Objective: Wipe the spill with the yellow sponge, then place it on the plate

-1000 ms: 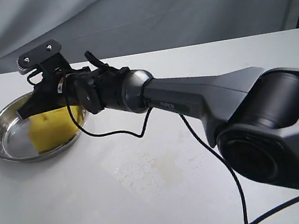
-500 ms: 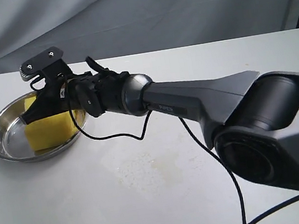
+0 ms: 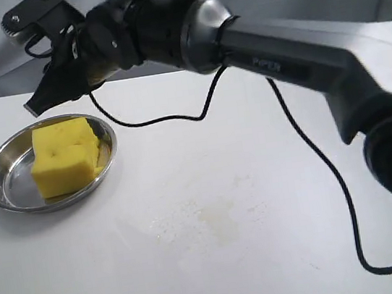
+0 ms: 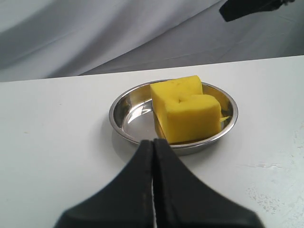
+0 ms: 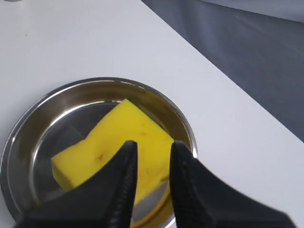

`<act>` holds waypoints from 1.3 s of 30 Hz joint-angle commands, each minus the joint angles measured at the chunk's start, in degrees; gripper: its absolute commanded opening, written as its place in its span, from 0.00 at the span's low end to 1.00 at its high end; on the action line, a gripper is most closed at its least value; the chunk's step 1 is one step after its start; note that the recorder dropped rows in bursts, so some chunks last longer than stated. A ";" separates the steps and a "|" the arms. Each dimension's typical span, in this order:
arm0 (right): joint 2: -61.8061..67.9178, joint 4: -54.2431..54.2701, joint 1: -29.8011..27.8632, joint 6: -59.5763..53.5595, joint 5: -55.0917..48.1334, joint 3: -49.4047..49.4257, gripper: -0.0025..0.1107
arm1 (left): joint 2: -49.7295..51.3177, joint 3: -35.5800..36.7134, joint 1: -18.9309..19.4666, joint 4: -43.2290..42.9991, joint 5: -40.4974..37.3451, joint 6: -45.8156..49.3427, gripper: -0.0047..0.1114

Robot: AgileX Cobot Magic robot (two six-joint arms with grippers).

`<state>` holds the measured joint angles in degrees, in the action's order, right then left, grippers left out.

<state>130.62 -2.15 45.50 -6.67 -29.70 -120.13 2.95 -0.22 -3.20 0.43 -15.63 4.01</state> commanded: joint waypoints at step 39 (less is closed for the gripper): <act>-70.36 -7.80 -16.04 7.59 53.57 101.86 0.19 | -0.25 0.22 -0.37 0.44 0.43 -0.07 0.04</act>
<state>63.71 -10.40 29.75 0.39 17.44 -23.42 2.95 -0.22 -3.20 0.43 -15.63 4.01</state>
